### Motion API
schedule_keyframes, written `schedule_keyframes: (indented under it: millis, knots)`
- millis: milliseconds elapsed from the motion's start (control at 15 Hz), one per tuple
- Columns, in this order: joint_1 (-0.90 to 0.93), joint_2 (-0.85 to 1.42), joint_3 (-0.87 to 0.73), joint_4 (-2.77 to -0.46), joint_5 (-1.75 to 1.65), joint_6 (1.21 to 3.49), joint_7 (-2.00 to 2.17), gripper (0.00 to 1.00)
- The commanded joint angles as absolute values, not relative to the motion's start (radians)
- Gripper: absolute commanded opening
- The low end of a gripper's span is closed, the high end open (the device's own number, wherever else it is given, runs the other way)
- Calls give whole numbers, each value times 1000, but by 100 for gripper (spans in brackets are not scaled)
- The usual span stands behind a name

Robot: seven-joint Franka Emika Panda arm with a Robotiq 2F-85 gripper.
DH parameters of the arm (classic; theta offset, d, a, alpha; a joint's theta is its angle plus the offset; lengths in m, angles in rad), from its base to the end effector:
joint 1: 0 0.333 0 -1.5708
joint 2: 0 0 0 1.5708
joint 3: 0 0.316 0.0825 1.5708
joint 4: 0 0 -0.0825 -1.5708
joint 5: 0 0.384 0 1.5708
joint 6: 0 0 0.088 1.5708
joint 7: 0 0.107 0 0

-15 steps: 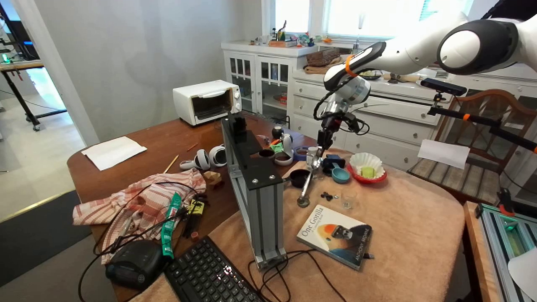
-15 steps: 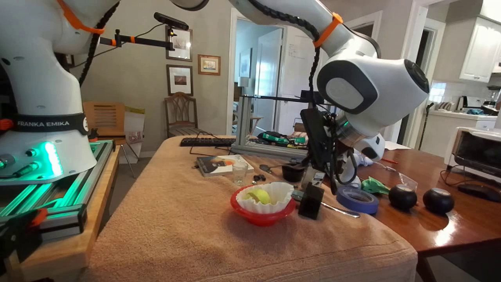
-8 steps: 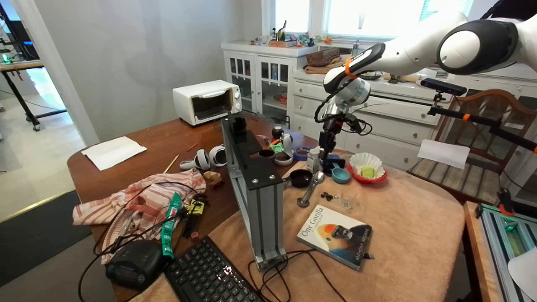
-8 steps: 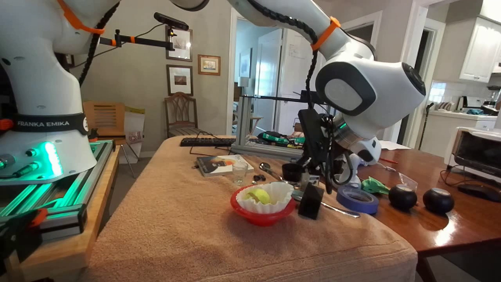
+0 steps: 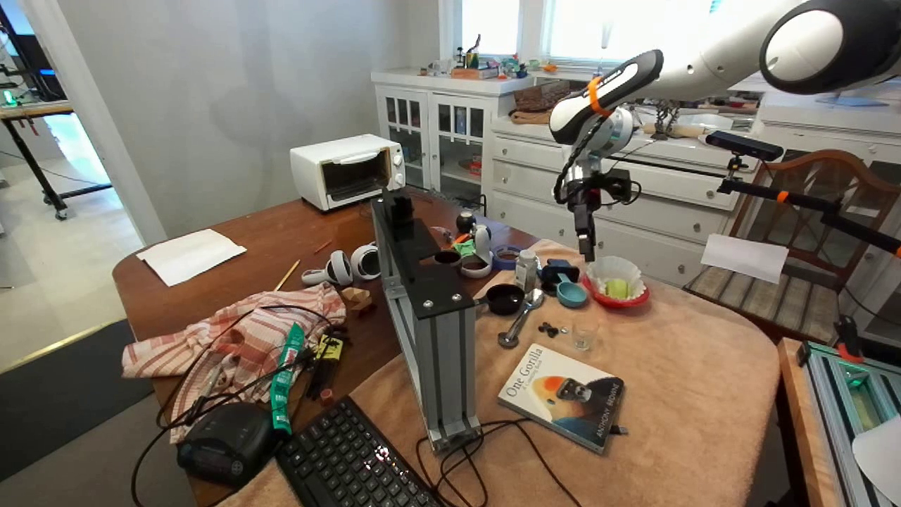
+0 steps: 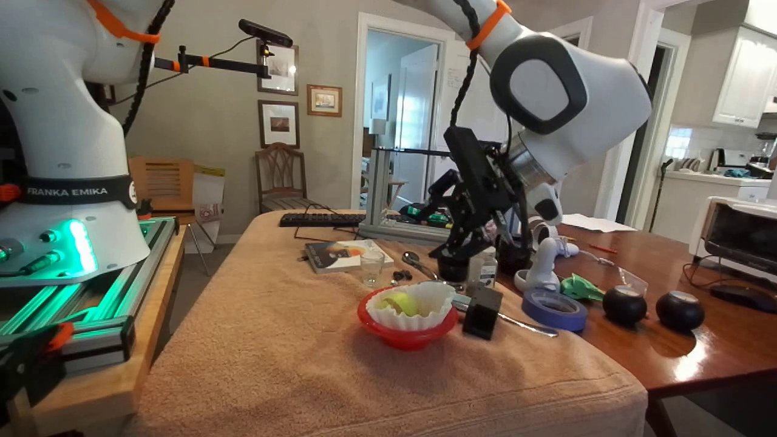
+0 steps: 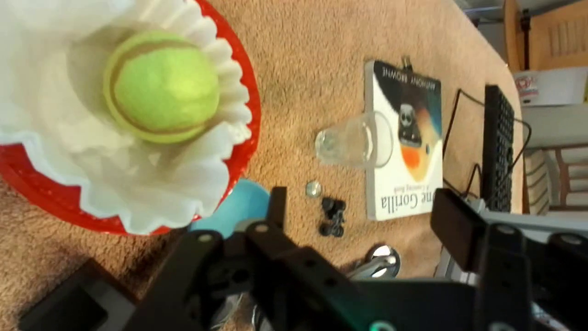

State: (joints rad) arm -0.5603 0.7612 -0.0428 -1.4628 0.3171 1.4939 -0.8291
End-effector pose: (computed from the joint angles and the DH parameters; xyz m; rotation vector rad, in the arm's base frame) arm 0.5410 -0.3253 0.2024 -2.4124 -0.1566 0.4615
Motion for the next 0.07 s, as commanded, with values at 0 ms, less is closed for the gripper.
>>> schedule_keyframes:
  millis: [0]
  knots:
    - [-548,728,-66,-1490,316,1488,-863,96]
